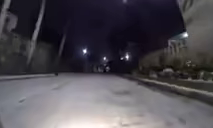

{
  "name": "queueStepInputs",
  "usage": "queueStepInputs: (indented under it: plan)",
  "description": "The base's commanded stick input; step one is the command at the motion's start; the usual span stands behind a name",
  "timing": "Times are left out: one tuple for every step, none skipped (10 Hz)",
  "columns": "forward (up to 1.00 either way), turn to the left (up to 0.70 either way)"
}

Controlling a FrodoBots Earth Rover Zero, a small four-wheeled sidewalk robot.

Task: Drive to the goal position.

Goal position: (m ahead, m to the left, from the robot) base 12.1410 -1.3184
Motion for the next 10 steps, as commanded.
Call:
queueStepInputs:
  plan:
    - [0.70, 0.00]
    - [0.70, 0.00]
    - [0.70, 0.00]
    - [0.70, 0.00]
    - [0.70, 0.00]
    - [0.70, 0.00]
    - [0.70, 0.00]
    - [0.70, 0.00]
    - [0.70, 0.00]
    - [0.70, 0.00]
